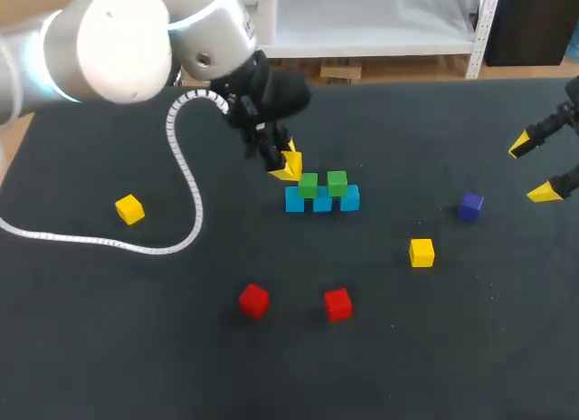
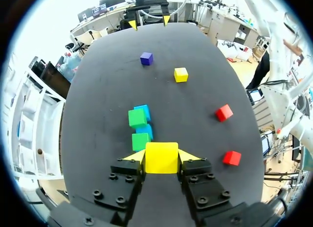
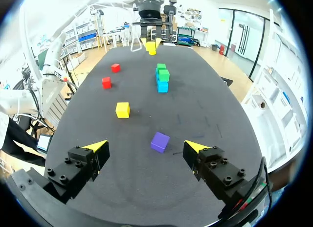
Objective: Place the blue cubes, place green cubes on the blue cubes, place the yellow cubes on the green cubes, then place the red cubes on the yellow cubes, and place purple cube on the red cubes.
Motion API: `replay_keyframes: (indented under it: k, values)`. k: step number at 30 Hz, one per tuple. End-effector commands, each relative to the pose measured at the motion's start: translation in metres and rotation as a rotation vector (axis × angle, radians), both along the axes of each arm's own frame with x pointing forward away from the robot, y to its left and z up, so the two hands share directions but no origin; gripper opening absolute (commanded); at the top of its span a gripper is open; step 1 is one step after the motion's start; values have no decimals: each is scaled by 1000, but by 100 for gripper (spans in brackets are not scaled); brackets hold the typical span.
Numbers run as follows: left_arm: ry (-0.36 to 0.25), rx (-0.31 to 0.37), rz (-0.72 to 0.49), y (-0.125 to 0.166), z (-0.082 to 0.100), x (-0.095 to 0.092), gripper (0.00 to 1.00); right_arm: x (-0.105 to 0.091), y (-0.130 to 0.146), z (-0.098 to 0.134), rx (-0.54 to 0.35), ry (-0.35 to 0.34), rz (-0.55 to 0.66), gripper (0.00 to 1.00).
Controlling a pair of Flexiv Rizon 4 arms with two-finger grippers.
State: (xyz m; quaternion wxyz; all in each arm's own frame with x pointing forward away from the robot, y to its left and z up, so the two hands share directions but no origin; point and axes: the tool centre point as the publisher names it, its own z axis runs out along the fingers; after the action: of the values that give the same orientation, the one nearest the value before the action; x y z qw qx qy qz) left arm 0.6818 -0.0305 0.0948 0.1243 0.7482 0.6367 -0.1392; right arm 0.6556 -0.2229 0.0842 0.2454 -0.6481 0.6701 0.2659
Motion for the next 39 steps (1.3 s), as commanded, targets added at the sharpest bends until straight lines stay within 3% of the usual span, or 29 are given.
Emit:
replay_keyframes:
  k: [1,15,39]
  values:
    - [52,15,-18,-9,-5,13,0,1,0,0,3,0,2,100]
    - [66,-31,24,-26,-25,36,0,1,0,0,3,0,2,100]
    - [68,-43,62,-47,-35,37,0,1,0,0,3,0,2,100]
